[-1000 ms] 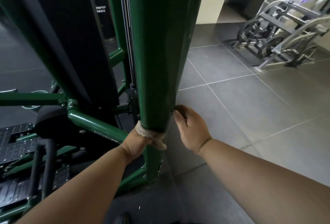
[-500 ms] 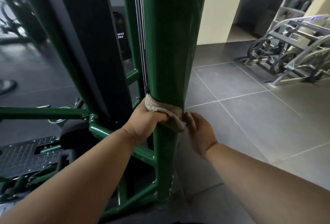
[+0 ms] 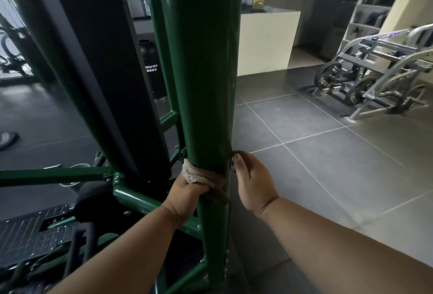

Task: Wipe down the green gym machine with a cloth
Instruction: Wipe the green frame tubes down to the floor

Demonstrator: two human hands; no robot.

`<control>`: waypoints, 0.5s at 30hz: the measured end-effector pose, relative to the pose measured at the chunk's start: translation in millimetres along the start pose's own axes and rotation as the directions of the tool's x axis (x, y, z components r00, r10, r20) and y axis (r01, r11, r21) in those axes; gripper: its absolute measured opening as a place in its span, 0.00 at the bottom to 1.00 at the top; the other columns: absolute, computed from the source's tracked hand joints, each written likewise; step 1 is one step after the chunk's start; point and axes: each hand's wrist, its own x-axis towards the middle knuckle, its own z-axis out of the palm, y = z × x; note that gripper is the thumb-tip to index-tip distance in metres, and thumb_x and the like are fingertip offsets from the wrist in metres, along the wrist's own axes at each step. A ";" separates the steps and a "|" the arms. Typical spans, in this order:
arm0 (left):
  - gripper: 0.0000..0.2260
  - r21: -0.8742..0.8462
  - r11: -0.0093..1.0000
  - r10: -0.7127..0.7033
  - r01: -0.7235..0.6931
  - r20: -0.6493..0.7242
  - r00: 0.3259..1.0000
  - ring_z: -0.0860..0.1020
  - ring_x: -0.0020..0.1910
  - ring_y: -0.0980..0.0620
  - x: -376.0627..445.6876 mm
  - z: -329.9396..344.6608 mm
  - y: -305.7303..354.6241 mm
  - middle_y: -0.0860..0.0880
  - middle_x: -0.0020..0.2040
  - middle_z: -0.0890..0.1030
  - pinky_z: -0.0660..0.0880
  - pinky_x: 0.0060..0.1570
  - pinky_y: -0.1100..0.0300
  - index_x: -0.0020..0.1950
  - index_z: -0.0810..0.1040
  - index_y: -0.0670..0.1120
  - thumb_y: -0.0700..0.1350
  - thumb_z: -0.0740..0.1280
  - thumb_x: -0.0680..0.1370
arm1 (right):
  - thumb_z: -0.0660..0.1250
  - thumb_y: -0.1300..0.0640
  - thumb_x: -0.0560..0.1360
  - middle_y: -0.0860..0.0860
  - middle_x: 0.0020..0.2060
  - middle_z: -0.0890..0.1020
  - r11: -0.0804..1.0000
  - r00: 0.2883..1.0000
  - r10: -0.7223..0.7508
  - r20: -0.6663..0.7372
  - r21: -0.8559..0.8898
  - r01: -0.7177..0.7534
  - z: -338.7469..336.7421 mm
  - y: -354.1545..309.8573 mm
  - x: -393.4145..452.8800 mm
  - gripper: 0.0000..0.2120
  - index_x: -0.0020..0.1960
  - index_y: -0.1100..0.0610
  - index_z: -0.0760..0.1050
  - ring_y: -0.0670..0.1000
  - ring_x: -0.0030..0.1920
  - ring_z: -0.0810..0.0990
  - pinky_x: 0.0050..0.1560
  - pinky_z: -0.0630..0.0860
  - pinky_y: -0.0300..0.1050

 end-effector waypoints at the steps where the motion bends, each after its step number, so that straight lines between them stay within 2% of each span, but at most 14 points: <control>1: 0.27 0.004 1.000 -0.008 0.008 -0.003 1.000 0.86 0.53 0.49 0.0 -0.6 -0.8 0.47 0.51 0.88 0.81 0.48 0.61 0.62 0.81 0.37 0.32 0.69 0.62 | 0.50 0.32 0.82 0.36 0.49 0.82 1.000 1.000 -0.003 -0.004 -0.008 0.003 0.5 -0.5 -0.8 0.22 0.56 0.40 0.78 0.37 0.53 0.79 0.57 0.76 0.40; 3: 0.29 -0.017 1.000 -0.016 0.016 -0.005 1.000 0.85 0.55 0.44 -0.8 -1.1 9.6 0.44 0.52 0.88 0.81 0.48 0.59 0.63 0.81 0.39 0.32 0.68 0.61 | 0.50 0.32 0.81 0.35 0.49 0.81 1.000 1.000 -0.015 -0.018 -0.015 0.015 0.7 -4.0 -0.6 0.19 0.56 0.37 0.76 0.34 0.52 0.78 0.56 0.73 0.34; 4: 0.28 -0.026 1.000 -0.013 0.013 -0.002 1.000 0.85 0.54 0.42 -1.0 -0.1 21.4 0.43 0.51 0.88 0.82 0.48 0.58 0.61 0.82 0.39 0.31 0.67 0.61 | 0.50 0.32 0.81 0.35 0.49 0.81 1.000 0.999 -0.024 -0.024 -0.011 0.024 0.3 -6.6 0.6 0.18 0.57 0.37 0.76 0.35 0.52 0.78 0.56 0.73 0.35; 6: 0.26 -0.039 0.997 0.061 -0.060 0.004 0.998 0.86 0.53 0.42 0.3 2.8 57.6 0.41 0.50 0.88 0.82 0.47 0.56 0.58 0.83 0.38 0.31 0.66 0.61 | 0.50 0.33 0.82 0.40 0.53 0.82 0.998 0.998 -0.055 -0.031 -0.010 0.054 -1.5 -13.5 6.5 0.20 0.60 0.40 0.77 0.41 0.54 0.79 0.57 0.75 0.42; 8: 0.23 -0.011 0.988 0.154 -0.154 0.017 0.988 0.86 0.51 0.46 1.9 5.9 104.7 0.43 0.49 0.88 0.83 0.48 0.54 0.56 0.83 0.40 0.32 0.65 0.61 | 0.51 0.35 0.82 0.45 0.56 0.82 0.996 0.995 -0.092 -0.039 -0.008 0.092 -5.0 -24.6 15.1 0.22 0.63 0.43 0.78 0.45 0.56 0.78 0.58 0.75 0.46; 10: 0.17 0.032 0.971 0.236 -0.236 0.013 0.972 0.85 0.47 0.47 3.8 7.0 150.8 0.45 0.44 0.87 0.83 0.49 0.52 0.49 0.84 0.42 0.35 0.66 0.62 | 0.52 0.39 0.83 0.47 0.54 0.83 0.990 0.988 -0.134 -0.073 0.023 0.136 -9.0 -41.3 25.2 0.20 0.61 0.45 0.79 0.47 0.55 0.79 0.57 0.76 0.48; 12: 0.12 0.047 0.956 0.291 -0.291 0.002 0.957 0.85 0.45 0.43 5.7 8.0 191.3 0.43 0.42 0.86 0.83 0.51 0.47 0.44 0.84 0.42 0.36 0.68 0.62 | 0.52 0.41 0.84 0.47 0.51 0.83 0.983 0.978 -0.163 -0.127 0.061 0.172 -11.8 -60.3 35.5 0.18 0.58 0.47 0.78 0.48 0.52 0.80 0.55 0.77 0.51; 15: 0.11 0.071 0.930 0.361 -0.361 0.009 0.933 0.84 0.42 0.47 6.1 10.8 230.7 0.45 0.40 0.85 0.83 0.46 0.54 0.44 0.83 0.42 0.37 0.68 0.63 | 0.53 0.40 0.84 0.48 0.47 0.83 0.975 0.969 -0.168 -0.182 0.112 0.190 -17.0 -88.2 51.3 0.19 0.55 0.49 0.79 0.52 0.50 0.81 0.52 0.79 0.57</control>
